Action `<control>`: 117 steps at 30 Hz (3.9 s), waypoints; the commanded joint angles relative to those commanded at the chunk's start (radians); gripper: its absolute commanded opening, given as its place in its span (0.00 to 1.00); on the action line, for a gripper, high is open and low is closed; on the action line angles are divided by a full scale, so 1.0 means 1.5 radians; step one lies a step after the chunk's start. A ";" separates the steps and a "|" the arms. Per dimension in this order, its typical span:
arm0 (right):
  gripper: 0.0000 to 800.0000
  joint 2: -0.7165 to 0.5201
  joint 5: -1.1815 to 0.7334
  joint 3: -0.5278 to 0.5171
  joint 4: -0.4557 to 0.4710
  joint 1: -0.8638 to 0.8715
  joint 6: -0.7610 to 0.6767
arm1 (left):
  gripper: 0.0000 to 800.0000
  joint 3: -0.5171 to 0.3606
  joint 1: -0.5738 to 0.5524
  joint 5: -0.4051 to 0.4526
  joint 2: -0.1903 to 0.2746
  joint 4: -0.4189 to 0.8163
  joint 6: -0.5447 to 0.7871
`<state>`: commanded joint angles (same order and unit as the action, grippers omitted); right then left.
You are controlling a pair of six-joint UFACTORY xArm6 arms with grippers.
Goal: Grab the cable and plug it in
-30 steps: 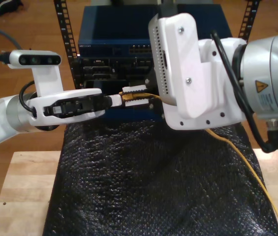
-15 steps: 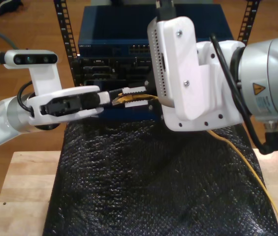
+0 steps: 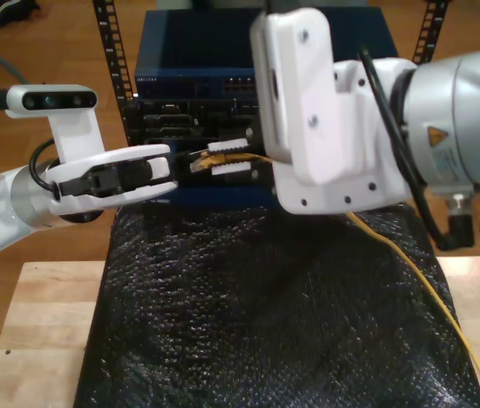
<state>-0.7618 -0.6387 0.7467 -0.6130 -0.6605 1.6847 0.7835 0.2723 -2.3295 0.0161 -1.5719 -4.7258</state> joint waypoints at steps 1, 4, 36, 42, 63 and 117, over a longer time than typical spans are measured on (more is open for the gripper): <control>0.00 0.007 0.000 0.005 0.000 0.003 -0.001 | 0.98 0.000 0.001 0.013 0.001 0.000 0.001; 0.00 0.035 0.000 0.019 0.000 0.014 -0.008 | 0.98 0.003 0.001 0.051 0.003 0.000 0.007; 0.00 0.167 -0.301 0.120 0.021 0.381 -0.167 | 1.00 0.155 0.081 0.271 0.005 0.212 0.100; 0.00 0.199 -0.315 0.120 0.108 0.391 -0.195 | 1.00 0.157 0.081 0.324 0.031 0.327 0.130; 0.00 0.297 -0.368 0.136 0.249 0.389 -0.292 | 1.00 0.174 0.081 0.436 0.127 0.757 0.261; 0.00 0.309 -0.368 0.135 0.261 0.374 -0.319 | 1.00 -0.202 0.557 0.471 0.270 1.081 0.887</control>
<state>-0.2984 -1.1910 0.9492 -0.2217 -0.0990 1.2060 0.4812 1.1086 -1.6237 0.4212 0.0499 -3.3955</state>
